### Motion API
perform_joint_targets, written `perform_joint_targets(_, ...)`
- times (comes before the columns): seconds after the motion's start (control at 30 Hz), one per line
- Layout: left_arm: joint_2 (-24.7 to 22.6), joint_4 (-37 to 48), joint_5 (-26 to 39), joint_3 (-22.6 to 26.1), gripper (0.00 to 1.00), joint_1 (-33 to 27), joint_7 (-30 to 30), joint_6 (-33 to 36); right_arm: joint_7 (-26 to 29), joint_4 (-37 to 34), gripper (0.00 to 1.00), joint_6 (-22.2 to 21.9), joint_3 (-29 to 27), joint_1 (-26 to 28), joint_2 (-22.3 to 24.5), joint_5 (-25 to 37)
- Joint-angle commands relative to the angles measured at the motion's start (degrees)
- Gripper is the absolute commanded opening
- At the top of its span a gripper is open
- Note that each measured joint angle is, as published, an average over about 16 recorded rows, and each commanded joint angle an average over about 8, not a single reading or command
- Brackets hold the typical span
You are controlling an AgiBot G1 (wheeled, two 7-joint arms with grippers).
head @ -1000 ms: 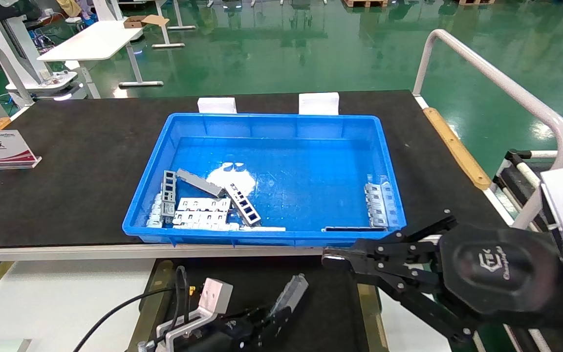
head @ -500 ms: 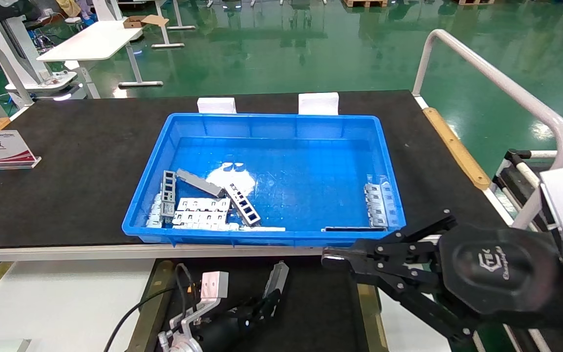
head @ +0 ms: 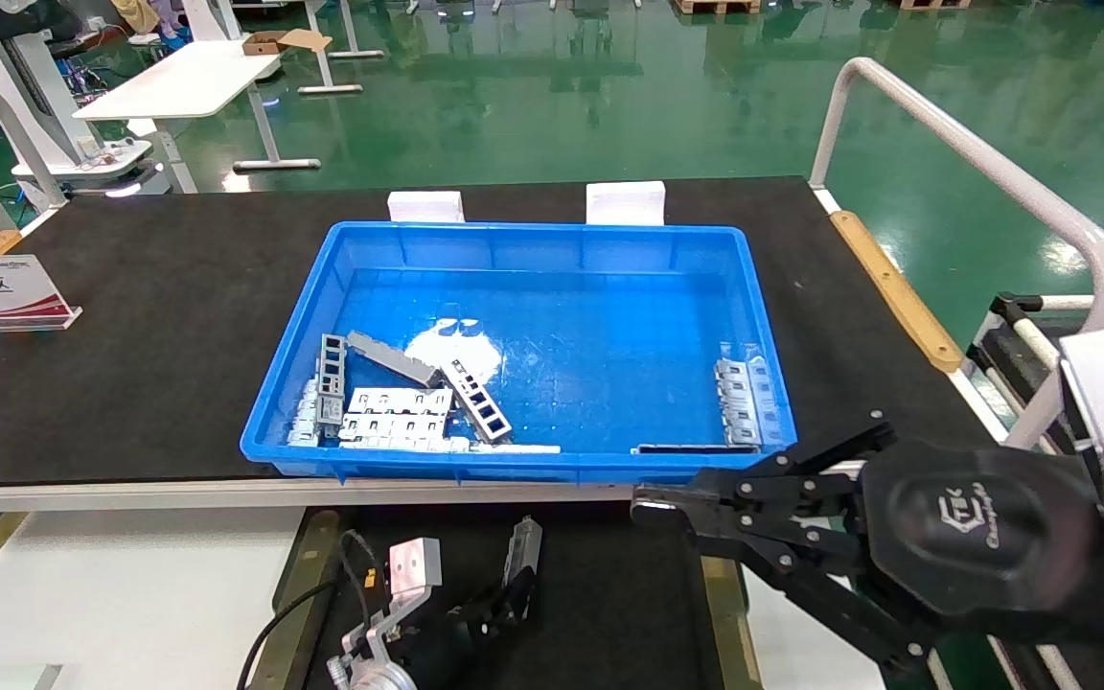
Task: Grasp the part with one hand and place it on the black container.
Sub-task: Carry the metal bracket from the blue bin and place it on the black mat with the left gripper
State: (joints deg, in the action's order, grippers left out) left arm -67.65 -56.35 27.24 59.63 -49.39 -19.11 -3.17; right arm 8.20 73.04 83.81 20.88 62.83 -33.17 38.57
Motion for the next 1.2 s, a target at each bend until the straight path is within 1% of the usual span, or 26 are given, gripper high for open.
perform_joint_targets(0.03, -0.2, -0.3, -0.3, 0.1, 0.0, 0.3, -0.2, -1.0, 0.0, 0.0, 0.0, 0.0, 0.0, 0.0, 0.0, 0.0)
perform_joint_targets(0.33, -1.1, 0.1, -0.8, 0.6, 0.0, 0.3, -0.5, -2.6, 0.0, 0.0, 0.0, 0.0, 0.0, 0.0, 0.0, 0.0)
perform_joint_targets(0.4, -1.4, 0.4, -0.9, 0.7, 0.03, 0.3, -0.6, -2.8, 0.0, 0.0, 0.05, 0.0, 0.0, 0.0, 0.0, 0.0)
perform_joint_targets(0.43, -1.5, 0.6, -1.0, 0.7, 0.06, 0.3, -0.7, -2.9, 0.0, 0.0, 0.1, 0.0, 0.0, 0.0, 0.0, 0.0)
perform_joint_targets(0.47, -1.6, 0.8, -1.1, 0.7, 0.11, 0.3, -0.7, -3.0, 0.0, 0.0, 0.17, 0.0, 0.0, 0.0, 0.0, 0.0)
perform_joint_targets(0.5, -1.7, 1.0, -1.1, 0.7, 0.17, 0.3, -0.8, -3.0, 0.0, 0.0, 0.29, 0.0, 0.0, 0.0, 0.0, 0.0)
perform_joint_targets(0.53, -1.8, 1.2, -1.2, 0.7, 0.27, 0.3, -0.8, -3.1, 0.0, 0.0, 0.41, 0.0, 0.0, 0.0, 0.0, 0.0)
perform_joint_targets(0.6, -2.0, 1.5, -1.2, 0.7, 0.52, 0.3, -0.9, -3.1, 0.0, 0.0, 0.66, 0.0, 0.0, 0.0, 0.0, 0.0)
perform_joint_targets(0.63, -2.0, 1.7, -1.3, 0.7, 0.64, 0.3, -0.9, -3.1, 0.0, 0.0, 0.77, 0.0, 0.0, 0.0, 0.0, 0.0)
perform_joint_targets(0.67, -2.1, 1.9, -1.3, 0.7, 0.74, 0.2, -0.9, -3.1, 0.0, 0.0, 0.87, 0.0, 0.0, 0.0, 0.0, 0.0)
perform_joint_targets(0.7, -2.2, 2.0, -1.3, 0.7, 0.84, 0.2, -0.9, -3.1, 0.0, 0.0, 0.94, 0.0, 0.0, 0.0, 0.0, 0.0)
perform_joint_targets(0.73, -2.2, 2.2, -1.3, 0.7, 0.92, 0.2, -0.9, -3.0, 0.0, 0.0, 0.99, 0.0, 0.0, 0.0, 0.0, 0.0)
perform_joint_targets(0.77, -2.3, 2.3, -1.3, 0.6, 0.98, 0.2, -1.0, -2.9, 0.0, 0.0, 1.0, 0.0, 0.0, 0.0, 0.0, 0.0)
perform_joint_targets(0.8, -2.4, 2.4, -1.3, 0.6, 1.0, 0.2, -1.0, -2.9, 0.0, 0.0, 1.0, 0.0, 0.0, 0.0, 0.0, 0.0)
perform_joint_targets(1.2, -2.5, 2.1, 0.2, -0.1, 1.0, 0.3, 0.0, -2.0, 0.0, 0.0, 1.0, 0.0, 0.0, 0.0, 0.0, 0.0)
